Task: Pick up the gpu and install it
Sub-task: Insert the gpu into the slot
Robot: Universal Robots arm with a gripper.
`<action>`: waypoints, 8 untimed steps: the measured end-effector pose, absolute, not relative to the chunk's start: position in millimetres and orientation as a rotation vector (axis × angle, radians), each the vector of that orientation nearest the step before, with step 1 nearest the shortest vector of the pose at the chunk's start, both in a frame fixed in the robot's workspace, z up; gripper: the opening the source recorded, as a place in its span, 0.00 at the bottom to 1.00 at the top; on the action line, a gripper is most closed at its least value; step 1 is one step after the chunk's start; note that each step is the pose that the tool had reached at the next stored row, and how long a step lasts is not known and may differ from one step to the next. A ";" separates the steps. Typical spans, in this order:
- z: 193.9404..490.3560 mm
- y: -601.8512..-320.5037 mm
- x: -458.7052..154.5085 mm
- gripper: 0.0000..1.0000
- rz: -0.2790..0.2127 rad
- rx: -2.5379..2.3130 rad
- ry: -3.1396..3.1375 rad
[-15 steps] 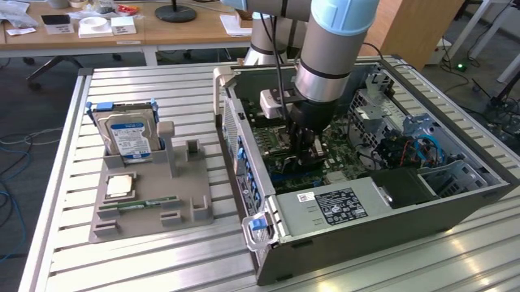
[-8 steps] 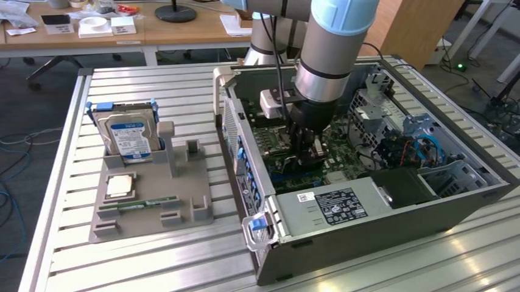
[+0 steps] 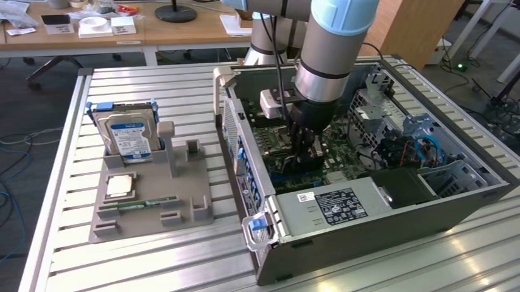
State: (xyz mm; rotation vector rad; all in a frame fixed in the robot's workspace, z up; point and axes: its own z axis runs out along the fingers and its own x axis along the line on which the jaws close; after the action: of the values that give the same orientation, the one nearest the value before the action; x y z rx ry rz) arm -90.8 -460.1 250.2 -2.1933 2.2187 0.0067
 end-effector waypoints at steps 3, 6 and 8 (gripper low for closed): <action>250.2 -460.1 -90.9 0.25 0.007 -2.193 2.219; 250.2 -460.1 -90.9 0.25 0.007 -2.193 2.219; 250.2 -460.6 -90.9 0.25 0.007 -2.193 2.219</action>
State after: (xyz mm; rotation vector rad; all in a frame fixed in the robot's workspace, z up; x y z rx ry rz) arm -90.9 -460.6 250.2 -2.1931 2.2189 0.0070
